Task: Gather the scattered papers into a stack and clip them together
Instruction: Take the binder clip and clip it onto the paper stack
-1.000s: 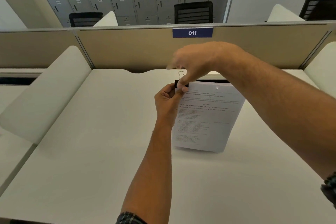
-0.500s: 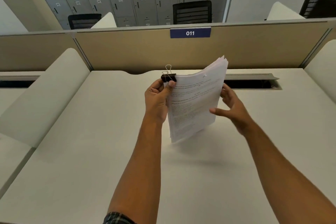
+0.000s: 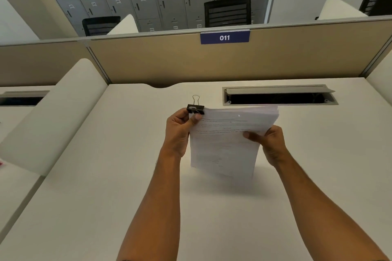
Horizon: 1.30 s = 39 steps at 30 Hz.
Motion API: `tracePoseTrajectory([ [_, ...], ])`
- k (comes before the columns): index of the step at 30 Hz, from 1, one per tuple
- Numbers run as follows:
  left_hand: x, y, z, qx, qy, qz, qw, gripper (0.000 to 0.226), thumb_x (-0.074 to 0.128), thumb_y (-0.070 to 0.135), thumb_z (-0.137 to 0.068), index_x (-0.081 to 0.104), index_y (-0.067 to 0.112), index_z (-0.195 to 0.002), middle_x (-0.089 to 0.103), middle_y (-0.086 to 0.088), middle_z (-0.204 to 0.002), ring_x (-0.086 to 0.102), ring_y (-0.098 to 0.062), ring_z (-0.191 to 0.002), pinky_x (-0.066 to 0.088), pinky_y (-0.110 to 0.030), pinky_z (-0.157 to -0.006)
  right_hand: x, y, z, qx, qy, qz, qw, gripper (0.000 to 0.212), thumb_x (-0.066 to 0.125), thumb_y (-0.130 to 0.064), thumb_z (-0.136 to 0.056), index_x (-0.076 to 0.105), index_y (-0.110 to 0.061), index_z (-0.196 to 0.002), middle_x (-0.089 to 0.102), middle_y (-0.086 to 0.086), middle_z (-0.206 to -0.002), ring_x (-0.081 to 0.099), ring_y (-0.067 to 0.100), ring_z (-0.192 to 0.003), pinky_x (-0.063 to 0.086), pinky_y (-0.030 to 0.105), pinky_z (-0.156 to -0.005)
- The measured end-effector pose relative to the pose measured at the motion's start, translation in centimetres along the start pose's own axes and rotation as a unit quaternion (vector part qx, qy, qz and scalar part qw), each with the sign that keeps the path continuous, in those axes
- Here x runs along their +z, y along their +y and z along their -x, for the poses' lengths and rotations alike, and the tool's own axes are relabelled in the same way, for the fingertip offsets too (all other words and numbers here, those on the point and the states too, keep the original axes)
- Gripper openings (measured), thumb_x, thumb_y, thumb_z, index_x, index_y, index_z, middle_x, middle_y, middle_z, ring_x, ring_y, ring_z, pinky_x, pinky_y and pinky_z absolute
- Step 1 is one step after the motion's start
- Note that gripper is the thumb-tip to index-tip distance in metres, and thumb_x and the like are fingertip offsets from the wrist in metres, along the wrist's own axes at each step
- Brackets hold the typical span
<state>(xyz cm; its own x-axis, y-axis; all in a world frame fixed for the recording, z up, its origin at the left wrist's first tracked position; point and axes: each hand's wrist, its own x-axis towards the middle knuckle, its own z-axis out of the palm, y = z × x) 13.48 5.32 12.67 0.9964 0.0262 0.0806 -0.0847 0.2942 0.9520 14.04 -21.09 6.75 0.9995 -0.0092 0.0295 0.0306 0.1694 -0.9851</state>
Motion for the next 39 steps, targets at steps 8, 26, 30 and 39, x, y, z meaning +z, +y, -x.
tracePoseTrajectory([
  [8, -2.4, -3.8, 0.3, -0.091, -0.017, -0.133, 0.987, 0.025, 0.069, 0.025, -0.096, 0.073, 0.013, -0.117, 0.078, -0.004, -0.113, 0.074, -0.025, -0.105, 0.061, -0.036, -0.086, 2.6, -0.9, -1.9, 0.003, 0.037, 0.006, 0.999, 0.022, 0.080, -0.014, -0.084, 0.075, -0.018, -0.105, 0.078, 0.004, -0.104, 0.075, 0.026, -0.090, 0.063, 0.041, -0.076],
  [26, -8.2, -10.2, -8.4, -0.188, 0.094, -0.180, 0.961, 0.024, 0.070, 0.022, -0.096, 0.069, 0.015, -0.119, 0.076, -0.004, -0.115, 0.076, -0.024, -0.100, 0.061, -0.045, -0.091, 6.3, 8.1, -9.4, 0.169, 0.008, 0.108, 0.980, 0.046, 0.068, -0.018, -0.097, 0.048, -0.016, -0.139, 0.062, 0.003, -0.132, 0.064, 0.027, -0.115, 0.056, 0.044, -0.096],
  [30, -9.6, -11.8, -10.5, -0.178, 0.107, -0.237, 0.949, 0.031, 0.066, 0.014, -0.096, 0.068, 0.014, -0.127, 0.075, -0.002, -0.117, 0.073, -0.025, -0.106, 0.058, -0.043, -0.096, 7.3, 8.9, -13.9, 0.158, 0.036, 0.113, 0.980, 0.044, 0.063, -0.015, -0.100, 0.048, -0.013, -0.141, 0.062, 0.005, -0.132, 0.063, 0.026, -0.116, 0.054, 0.039, -0.094],
  [39, -9.8, -13.8, -15.1, -0.123, 0.197, -0.350, 0.908, 0.047, 0.069, 0.009, -0.095, 0.058, 0.002, -0.140, 0.064, -0.007, -0.136, 0.061, -0.025, -0.124, 0.047, -0.032, -0.104, 7.5, 12.0, -19.6, 0.119, 0.048, 0.242, 0.962, 0.036, 0.065, -0.010, -0.097, 0.067, -0.011, -0.132, 0.070, 0.007, -0.128, 0.067, 0.023, -0.111, 0.058, 0.032, -0.093],
])
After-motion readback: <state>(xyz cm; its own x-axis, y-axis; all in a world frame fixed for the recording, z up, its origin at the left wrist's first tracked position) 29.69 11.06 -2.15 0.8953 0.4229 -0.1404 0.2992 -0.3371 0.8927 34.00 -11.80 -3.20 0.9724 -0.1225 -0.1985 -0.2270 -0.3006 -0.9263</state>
